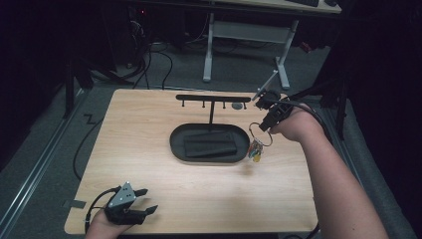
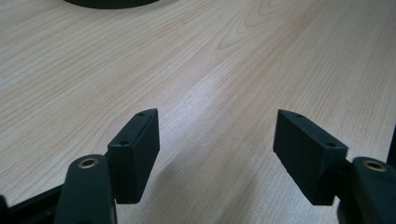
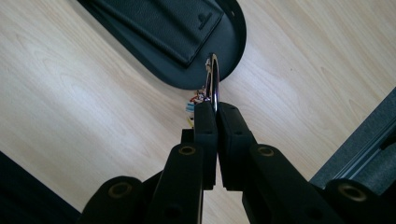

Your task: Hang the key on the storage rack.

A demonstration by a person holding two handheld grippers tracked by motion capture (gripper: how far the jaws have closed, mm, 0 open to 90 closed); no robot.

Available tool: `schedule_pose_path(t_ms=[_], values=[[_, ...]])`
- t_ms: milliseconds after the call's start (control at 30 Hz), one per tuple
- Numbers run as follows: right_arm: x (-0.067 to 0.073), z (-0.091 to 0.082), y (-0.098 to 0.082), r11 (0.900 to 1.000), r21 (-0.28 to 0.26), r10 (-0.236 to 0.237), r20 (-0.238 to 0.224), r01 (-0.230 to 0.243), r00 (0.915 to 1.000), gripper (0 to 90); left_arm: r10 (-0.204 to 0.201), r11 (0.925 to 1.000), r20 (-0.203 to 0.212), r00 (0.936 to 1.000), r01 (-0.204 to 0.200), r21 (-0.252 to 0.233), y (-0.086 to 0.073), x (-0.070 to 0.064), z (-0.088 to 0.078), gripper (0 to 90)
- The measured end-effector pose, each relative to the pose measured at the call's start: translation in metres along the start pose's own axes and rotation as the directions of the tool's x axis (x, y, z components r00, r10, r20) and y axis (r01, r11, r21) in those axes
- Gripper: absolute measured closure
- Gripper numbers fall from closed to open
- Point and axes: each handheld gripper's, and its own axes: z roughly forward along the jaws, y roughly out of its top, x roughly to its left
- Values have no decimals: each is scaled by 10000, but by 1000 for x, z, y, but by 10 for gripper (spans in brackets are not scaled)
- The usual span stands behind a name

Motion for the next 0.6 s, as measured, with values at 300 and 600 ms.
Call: schedule_pose_path(t_ms=[300,600], values=[[-12,4,13,9997,-175,191,141,-188,9997,879,94,9999,-40,9999,-94,37,1,0,1,321],[-24,16,35,9991,-331,258,-174,-264,9995,879,193,9996,-11,9998,-193,212,1,0,4,322]])
